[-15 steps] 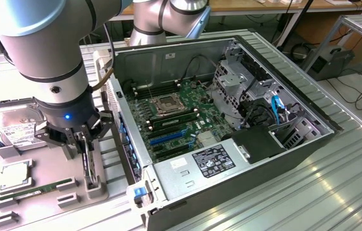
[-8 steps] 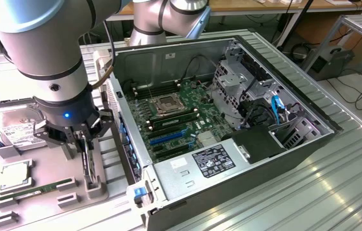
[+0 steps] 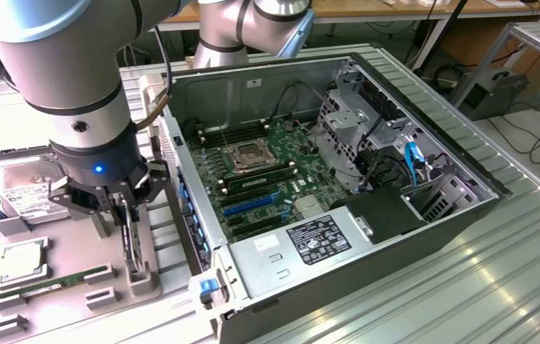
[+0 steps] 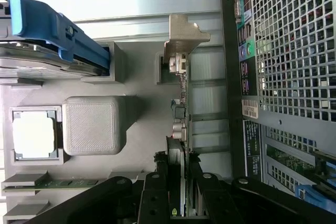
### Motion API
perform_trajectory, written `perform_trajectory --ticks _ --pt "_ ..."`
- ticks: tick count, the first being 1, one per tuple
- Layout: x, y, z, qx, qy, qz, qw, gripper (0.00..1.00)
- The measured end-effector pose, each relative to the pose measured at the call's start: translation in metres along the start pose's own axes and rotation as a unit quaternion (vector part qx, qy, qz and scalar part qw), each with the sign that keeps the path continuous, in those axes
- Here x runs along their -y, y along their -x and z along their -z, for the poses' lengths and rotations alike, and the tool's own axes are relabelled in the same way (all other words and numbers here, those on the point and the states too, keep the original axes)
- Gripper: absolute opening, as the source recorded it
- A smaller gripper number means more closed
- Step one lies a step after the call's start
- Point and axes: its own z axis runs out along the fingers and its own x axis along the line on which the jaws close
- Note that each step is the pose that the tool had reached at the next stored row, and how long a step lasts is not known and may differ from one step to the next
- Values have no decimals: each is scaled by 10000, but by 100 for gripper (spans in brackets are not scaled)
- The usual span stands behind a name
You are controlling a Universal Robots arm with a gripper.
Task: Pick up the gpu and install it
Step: 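Pick up the gpu and move the gpu toward the slot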
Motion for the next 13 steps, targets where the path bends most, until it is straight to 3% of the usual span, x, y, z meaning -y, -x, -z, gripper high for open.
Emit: perform_trajectory --ticks 13 --pt "-2 2 63 0 0 0 10000 26"
